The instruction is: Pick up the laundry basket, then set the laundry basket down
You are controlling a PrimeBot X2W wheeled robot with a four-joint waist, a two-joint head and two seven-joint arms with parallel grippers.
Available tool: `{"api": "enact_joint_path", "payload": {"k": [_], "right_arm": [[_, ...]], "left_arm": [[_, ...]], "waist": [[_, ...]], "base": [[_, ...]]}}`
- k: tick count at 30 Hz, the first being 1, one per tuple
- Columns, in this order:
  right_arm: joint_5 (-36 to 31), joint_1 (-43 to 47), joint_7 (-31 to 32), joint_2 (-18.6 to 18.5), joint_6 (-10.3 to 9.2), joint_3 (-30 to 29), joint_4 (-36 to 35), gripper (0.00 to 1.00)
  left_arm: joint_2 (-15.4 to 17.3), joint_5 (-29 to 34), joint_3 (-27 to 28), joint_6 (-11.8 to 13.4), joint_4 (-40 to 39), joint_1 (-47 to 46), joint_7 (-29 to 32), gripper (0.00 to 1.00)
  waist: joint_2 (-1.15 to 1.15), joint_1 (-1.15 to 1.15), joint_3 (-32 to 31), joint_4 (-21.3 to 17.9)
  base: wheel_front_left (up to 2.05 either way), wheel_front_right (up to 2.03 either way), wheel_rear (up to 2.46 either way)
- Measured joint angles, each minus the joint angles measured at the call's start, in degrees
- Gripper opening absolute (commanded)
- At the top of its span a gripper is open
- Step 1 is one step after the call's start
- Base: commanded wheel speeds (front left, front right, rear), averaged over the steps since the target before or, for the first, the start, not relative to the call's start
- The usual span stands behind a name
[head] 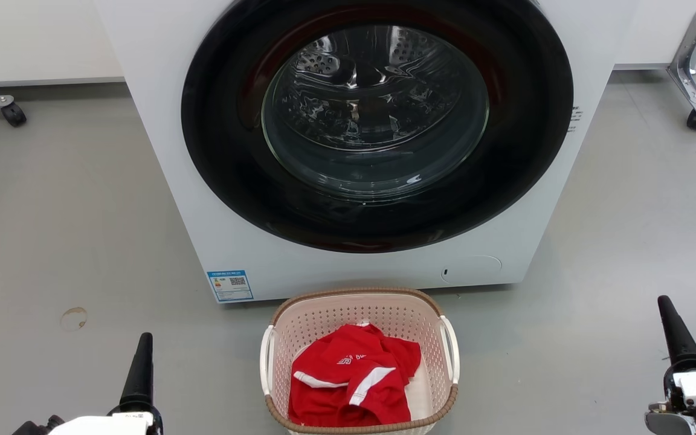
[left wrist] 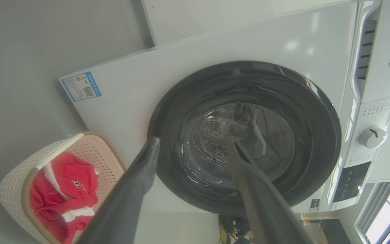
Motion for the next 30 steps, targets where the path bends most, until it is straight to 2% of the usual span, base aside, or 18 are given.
{"api": "enact_joint_path", "payload": {"k": [6,18,30], "right_arm": [[-5.9,-0.1,-0.8,0.0,0.00,1.0,-0.1,1.00],[-21.6,-0.2,-3.0,0.0,0.00,2.0,-0.8,1.00],[-29.1,-0.2,-4.8,-0.2,0.01,3.1,-2.0,1.00]], "left_arm": [[0.1,6.0,-1.0,1.0,-0.8,0.5,-1.1,1.00],[2.5,19.9,-4.7,3.8,-1.2,1.1,-2.9,1.00],[3.2,26.8,-6.3,5.0,-1.9,1.1,-4.7,1.00]], "waist": [[0.00,0.00,0.0,0.0],[0.00,0.00,0.2,0.0],[0.00,0.00,0.3,-0.1]], "base": [[0.00,0.00,0.00],[0.00,0.00,0.00],[0.00,0.00,0.00]]}}
